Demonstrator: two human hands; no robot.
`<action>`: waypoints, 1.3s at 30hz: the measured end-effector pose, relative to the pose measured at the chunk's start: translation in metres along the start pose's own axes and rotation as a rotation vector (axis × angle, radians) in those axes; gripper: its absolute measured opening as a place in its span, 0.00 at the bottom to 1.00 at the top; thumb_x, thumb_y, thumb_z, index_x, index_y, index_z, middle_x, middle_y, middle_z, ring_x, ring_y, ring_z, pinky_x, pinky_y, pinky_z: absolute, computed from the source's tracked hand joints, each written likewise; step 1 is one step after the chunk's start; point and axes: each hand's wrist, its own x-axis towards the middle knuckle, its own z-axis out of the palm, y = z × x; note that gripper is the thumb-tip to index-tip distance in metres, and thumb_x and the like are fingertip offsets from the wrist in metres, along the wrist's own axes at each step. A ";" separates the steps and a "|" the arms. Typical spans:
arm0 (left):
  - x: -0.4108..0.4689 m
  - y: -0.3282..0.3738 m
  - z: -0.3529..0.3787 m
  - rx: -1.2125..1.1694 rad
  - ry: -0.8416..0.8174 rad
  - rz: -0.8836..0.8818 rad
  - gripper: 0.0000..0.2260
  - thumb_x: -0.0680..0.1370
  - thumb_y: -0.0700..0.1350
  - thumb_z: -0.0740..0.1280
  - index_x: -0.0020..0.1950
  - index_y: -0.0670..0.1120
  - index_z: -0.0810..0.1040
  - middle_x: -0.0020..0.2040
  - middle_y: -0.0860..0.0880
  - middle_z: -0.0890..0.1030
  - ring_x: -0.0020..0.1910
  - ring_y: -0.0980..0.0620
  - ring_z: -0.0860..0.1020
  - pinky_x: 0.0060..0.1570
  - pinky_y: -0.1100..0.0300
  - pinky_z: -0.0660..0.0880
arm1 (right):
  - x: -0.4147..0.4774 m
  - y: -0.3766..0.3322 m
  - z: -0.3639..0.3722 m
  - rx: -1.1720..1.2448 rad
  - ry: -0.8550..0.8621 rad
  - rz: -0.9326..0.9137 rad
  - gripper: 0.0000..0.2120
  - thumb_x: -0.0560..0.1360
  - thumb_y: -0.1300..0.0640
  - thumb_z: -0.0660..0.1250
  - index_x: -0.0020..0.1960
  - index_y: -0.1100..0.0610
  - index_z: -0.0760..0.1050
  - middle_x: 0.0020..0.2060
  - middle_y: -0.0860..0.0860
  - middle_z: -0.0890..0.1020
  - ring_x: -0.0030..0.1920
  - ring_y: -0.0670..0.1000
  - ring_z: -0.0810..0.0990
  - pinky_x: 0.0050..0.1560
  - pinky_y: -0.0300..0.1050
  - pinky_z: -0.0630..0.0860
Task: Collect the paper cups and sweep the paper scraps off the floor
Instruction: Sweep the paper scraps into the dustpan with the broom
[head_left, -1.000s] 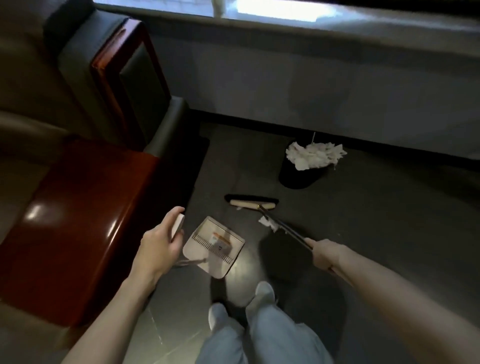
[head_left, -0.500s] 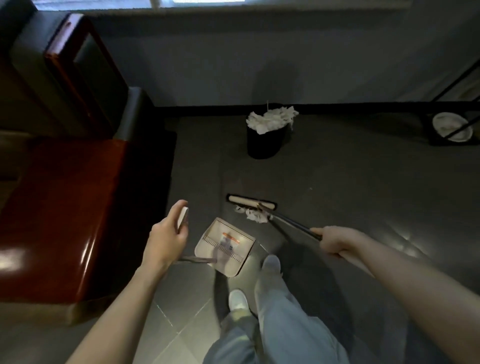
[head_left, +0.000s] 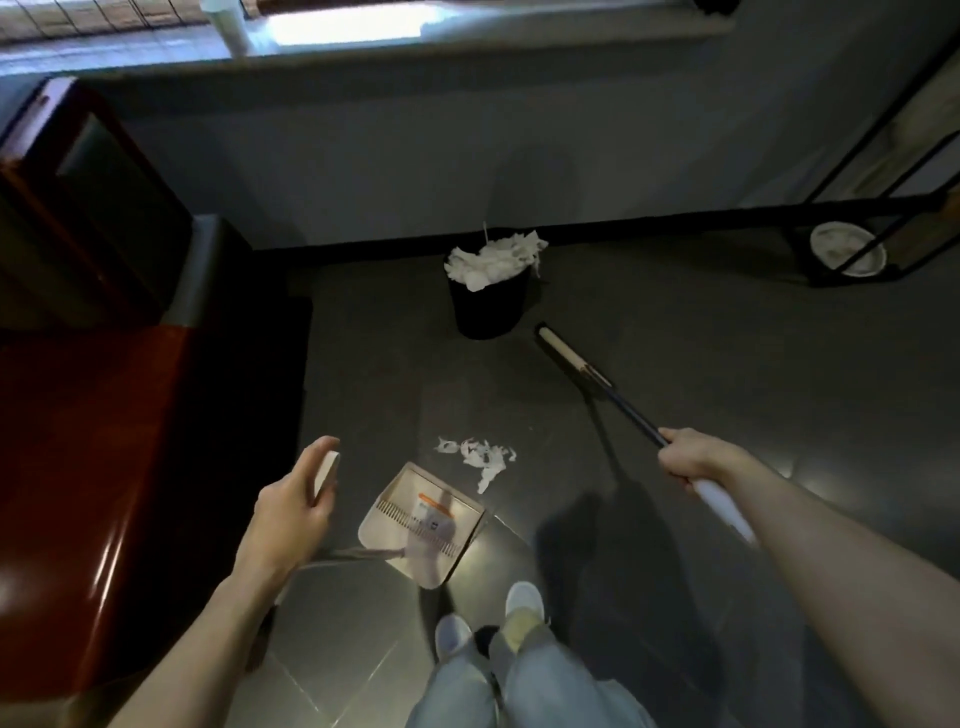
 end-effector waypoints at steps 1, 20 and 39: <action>0.006 -0.002 0.000 -0.001 0.003 0.001 0.19 0.78 0.41 0.64 0.67 0.55 0.69 0.46 0.46 0.80 0.38 0.51 0.78 0.40 0.57 0.74 | 0.009 -0.001 -0.002 0.017 0.008 0.008 0.26 0.70 0.69 0.58 0.68 0.60 0.68 0.34 0.55 0.75 0.31 0.53 0.75 0.24 0.38 0.68; 0.010 -0.032 -0.010 -0.166 -0.043 0.000 0.15 0.78 0.41 0.65 0.61 0.55 0.71 0.44 0.47 0.79 0.39 0.56 0.77 0.36 0.62 0.72 | -0.051 -0.089 0.125 0.178 -0.372 0.009 0.36 0.72 0.66 0.56 0.77 0.46 0.53 0.35 0.50 0.71 0.26 0.46 0.72 0.24 0.37 0.71; 0.010 -0.049 -0.025 -0.206 -0.165 0.034 0.14 0.81 0.46 0.61 0.65 0.58 0.66 0.36 0.50 0.78 0.28 0.55 0.74 0.29 0.60 0.72 | -0.134 -0.119 0.062 0.408 -0.424 0.047 0.30 0.75 0.70 0.54 0.71 0.46 0.62 0.20 0.48 0.65 0.15 0.41 0.63 0.16 0.29 0.60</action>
